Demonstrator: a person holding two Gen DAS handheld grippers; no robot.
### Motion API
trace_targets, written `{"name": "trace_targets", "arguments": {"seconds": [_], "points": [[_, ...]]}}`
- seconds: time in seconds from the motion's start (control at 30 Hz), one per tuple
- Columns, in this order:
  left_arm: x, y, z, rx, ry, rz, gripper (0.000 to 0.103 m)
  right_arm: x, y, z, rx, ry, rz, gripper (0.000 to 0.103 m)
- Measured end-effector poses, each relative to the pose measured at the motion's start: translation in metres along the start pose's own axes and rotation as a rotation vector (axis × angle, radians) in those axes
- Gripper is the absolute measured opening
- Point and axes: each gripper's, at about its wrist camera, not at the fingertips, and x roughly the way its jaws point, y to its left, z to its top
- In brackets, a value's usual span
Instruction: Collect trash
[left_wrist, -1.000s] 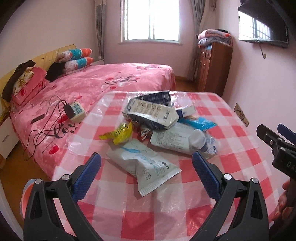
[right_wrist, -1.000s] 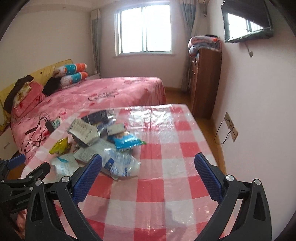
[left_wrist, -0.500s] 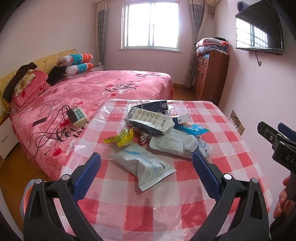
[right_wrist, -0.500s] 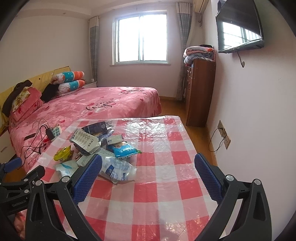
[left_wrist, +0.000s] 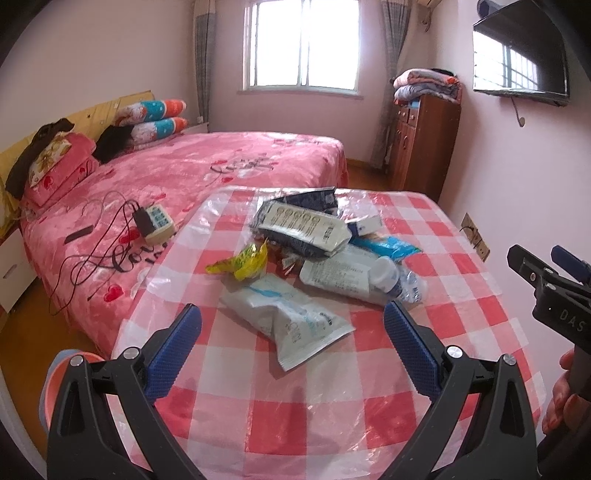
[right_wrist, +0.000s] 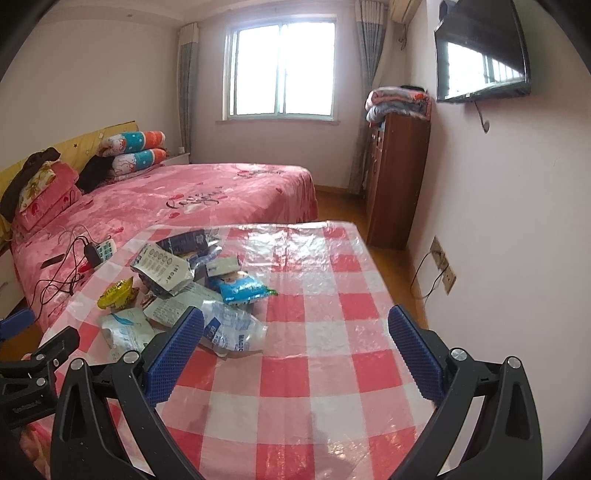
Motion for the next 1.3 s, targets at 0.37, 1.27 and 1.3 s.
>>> {"name": "trace_targets", "arguments": {"seconds": [0.37,1.27,1.3], "points": [[0.051,0.021,-0.010,-0.030,0.173,0.022,0.099,0.061,-0.012,-0.038,0.103,0.192,0.073,0.099],[0.124,0.068,0.037,-0.036,0.219,-0.132,0.099,0.136,0.033,-0.012,-0.133,0.277,0.462,0.099],[0.128,0.072,0.039,-0.038,0.226,-0.141,0.099,0.138,0.035,-0.009,-0.157,0.273,0.466,0.098]]}}
